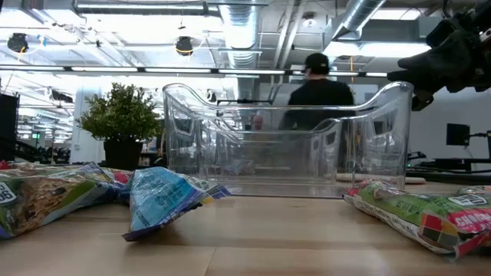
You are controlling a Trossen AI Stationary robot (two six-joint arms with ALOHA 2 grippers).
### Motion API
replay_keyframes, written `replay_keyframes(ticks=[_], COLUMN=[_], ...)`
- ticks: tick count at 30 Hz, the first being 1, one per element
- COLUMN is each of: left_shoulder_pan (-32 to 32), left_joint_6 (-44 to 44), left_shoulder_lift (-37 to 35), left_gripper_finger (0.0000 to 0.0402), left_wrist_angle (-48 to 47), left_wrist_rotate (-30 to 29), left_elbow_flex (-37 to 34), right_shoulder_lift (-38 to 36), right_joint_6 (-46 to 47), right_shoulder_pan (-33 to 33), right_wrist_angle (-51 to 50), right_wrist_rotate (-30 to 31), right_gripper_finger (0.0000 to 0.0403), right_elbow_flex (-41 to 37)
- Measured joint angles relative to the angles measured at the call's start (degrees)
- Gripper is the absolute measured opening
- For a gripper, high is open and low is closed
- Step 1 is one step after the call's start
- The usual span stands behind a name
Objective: Pick and place Granola Bars by type
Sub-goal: Put the blue granola bar into the top transparent bin
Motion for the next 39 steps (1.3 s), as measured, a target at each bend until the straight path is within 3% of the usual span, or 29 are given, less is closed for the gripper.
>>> replay_keyframes(ticks=[13, 18, 23, 29, 33, 39], left_shoulder_pan=[-13.76, -16.33, -16.71, -16.68, -16.97, -18.39], left_joint_6=[-6.12, -13.63, -30.04, -57.94, -76.86, -94.74], left_shoulder_lift=[-0.02, -0.02, 0.33, 0.39, 0.46, 0.50], left_gripper_finger=[0.0084, 0.0084, 0.0084, 0.0084, 0.0084, 0.0084], left_wrist_angle=[-5.97, -8.56, -11.43, -21.53, -29.94, -40.47], left_wrist_rotate=[-3.52, -6.43, -10.32, -14.22, -14.32, -12.83], left_elbow_flex=[0.00, 0.00, 0.00, 0.00, 0.00, 0.00], right_shoulder_lift=[-0.01, -0.01, 0.00, 0.01, -0.01, -0.01], right_joint_6=[-0.01, -0.01, 0.00, 0.00, 0.01, 0.00], right_shoulder_pan=[0.00, 0.01, 0.01, 0.02, 0.02, 0.01], right_wrist_angle=[0.02, 0.01, 0.01, 0.01, 0.00, 0.01], right_wrist_rotate=[-0.01, -0.01, -0.01, -0.01, 0.00, -0.01], right_gripper_finger=[0.0133, 0.0134, 0.0133, 0.0134, 0.0132, 0.0134], right_elbow_flex=[0.01, 0.02, 0.02, 0.02, 0.02, 0.02])
